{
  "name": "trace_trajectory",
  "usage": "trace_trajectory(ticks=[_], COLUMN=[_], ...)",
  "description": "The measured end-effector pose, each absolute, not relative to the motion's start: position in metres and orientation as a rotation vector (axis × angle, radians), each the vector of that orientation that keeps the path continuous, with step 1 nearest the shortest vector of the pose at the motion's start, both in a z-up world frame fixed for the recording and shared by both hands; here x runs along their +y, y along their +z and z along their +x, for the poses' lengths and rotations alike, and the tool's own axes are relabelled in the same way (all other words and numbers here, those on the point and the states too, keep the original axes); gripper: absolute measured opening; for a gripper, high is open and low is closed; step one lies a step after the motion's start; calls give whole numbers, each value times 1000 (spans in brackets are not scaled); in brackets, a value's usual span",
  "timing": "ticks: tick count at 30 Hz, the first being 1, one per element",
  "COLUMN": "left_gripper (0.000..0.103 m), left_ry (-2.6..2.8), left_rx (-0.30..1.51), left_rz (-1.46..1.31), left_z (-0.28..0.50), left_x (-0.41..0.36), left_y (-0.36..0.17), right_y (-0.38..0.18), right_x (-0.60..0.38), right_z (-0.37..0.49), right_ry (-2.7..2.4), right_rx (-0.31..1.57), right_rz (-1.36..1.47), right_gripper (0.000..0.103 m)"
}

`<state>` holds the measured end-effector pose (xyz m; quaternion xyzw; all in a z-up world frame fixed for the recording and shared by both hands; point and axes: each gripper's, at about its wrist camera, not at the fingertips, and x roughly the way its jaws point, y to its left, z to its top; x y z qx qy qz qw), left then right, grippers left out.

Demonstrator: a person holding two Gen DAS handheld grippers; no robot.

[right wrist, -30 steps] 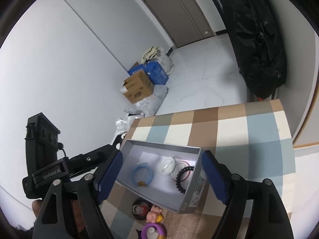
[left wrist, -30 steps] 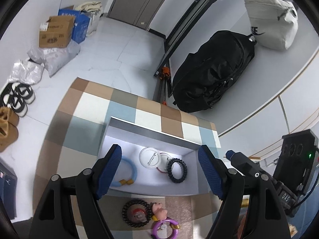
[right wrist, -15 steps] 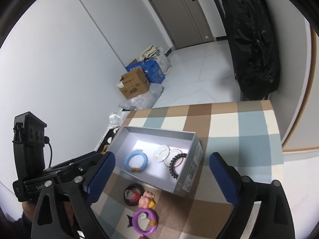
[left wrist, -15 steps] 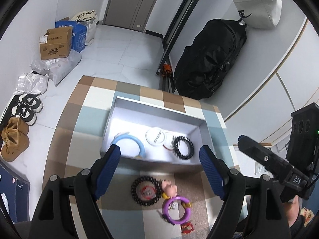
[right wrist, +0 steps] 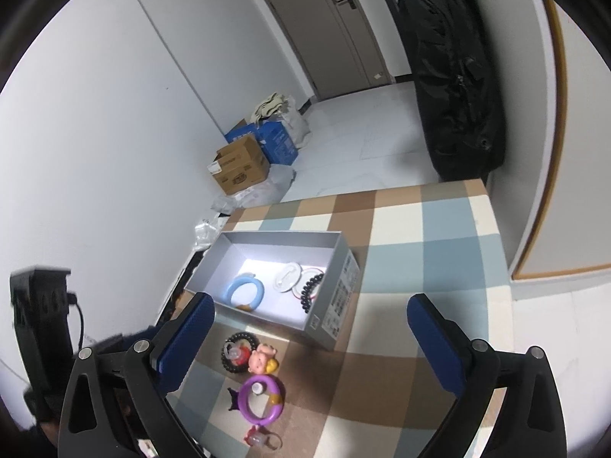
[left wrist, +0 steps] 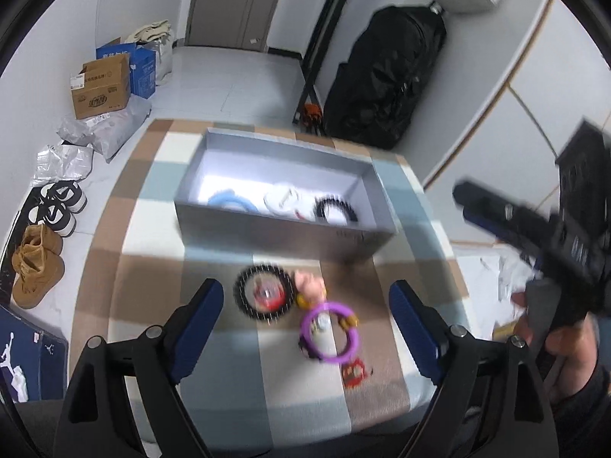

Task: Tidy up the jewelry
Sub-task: 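Withdraw both grippers from the box back over the remaining jewelry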

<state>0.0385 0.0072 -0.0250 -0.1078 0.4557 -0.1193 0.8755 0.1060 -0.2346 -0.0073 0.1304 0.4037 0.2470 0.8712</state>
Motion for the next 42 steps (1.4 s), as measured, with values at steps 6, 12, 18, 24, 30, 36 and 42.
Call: trace_trajectory(ticks=[6,12,18,24,30,36,42], left_gripper=[86,86,86,86,64,59,45], left_ry=[-246,-251,-221,-250,-267,-272,-255], left_rx=[1000,1040,1101,1099,1138,1130,1122], left_rz=[-248,-224,-180,-119,-95,-77,-51], left_z=[25,17,15,13,13,10,14], left_x=[1,-14,-27,-40,-43,-48,-51], left_y=[-34,-42,-57,-58,-66,-66,-67], right_y=[-6,-2,1,3,3,5,6], right_x=[-243,-251,-256,-260,-266,-271,-274], right_z=[102,94,87,82,79,76,75], right_ry=[498,491,490,493,491,495,496], right_rx=[844,840,839,837,832,826,820], right_rz=[297,323,329,322,333,342,348], right_gripper=[103,103,103,103,103,103,103])
